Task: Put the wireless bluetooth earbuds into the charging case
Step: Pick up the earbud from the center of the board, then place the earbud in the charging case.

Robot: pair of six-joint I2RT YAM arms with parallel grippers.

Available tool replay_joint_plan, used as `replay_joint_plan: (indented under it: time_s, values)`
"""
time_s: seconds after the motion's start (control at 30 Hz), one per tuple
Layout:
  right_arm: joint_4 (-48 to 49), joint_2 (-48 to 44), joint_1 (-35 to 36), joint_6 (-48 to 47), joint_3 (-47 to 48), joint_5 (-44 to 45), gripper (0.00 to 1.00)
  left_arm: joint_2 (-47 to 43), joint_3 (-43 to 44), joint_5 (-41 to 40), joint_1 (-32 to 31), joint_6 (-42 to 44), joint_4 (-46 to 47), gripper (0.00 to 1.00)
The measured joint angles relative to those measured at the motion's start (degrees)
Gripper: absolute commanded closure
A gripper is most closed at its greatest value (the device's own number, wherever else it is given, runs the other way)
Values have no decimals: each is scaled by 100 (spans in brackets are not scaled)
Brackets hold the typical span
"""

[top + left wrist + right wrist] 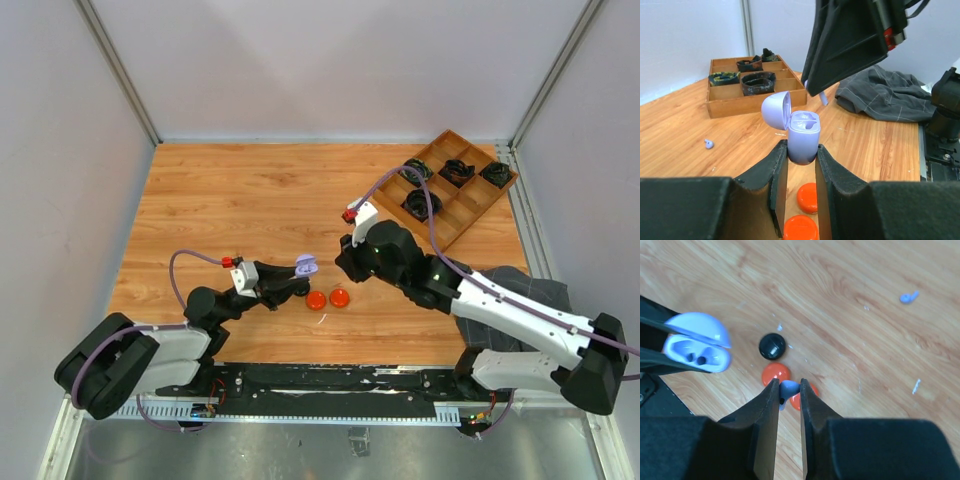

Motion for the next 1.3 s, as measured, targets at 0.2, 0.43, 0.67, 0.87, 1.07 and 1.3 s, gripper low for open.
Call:
replay_joint_plan:
  time_s: [0.2, 0.43, 0.67, 0.87, 1.07, 1.3]
  values:
    - [835, -597, 509, -144, -483, 356, 85, -72, 0, -33, 0, 15, 15, 100]
    - [1917, -715, 1047, -448, -881, 704, 84, -76, 0, -28, 0, -9, 17, 100]
    - [2907, -564, 1405, -769, -1056, 1012, 84, -74, 0, -24, 0, -79, 66, 100]
    - [3353, -385, 1453, -894, -1167, 1167, 83, -74, 0, -24, 0, -146, 122, 100]
    - [3665, -282, 1482, -933, -1274, 1233, 83, -59, 0, 7, 0, -192, 149, 100]
    - [3821, -170, 1486, -933, -1279, 1233, 82, -48, 0, 11, 0, -229, 173, 100]
